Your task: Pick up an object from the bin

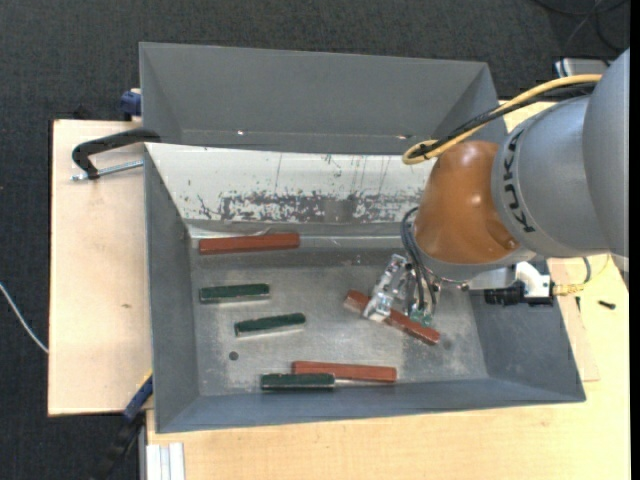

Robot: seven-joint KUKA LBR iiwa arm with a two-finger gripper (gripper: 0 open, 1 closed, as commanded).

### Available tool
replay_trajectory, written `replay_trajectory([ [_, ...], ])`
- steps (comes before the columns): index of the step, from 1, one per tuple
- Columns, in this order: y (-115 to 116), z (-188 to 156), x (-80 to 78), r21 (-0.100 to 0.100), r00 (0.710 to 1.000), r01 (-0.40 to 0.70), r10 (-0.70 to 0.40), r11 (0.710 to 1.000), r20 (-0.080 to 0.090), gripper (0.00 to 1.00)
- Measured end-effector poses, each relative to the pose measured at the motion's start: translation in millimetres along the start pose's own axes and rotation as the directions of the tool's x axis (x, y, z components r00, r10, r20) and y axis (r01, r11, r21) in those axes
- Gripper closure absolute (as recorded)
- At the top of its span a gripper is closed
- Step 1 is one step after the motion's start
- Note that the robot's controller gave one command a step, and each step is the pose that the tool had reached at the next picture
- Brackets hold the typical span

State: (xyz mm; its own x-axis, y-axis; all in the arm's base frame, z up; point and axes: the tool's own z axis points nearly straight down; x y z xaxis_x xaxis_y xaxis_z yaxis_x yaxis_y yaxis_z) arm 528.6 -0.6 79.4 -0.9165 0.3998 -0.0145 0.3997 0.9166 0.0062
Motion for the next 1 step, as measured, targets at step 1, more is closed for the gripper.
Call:
replay_trajectory([
  [1, 0.1, -0.8, 0.2, 0.001, 1.0, 0.001, -0.001, 1.0, -0.003, 1.0],
])
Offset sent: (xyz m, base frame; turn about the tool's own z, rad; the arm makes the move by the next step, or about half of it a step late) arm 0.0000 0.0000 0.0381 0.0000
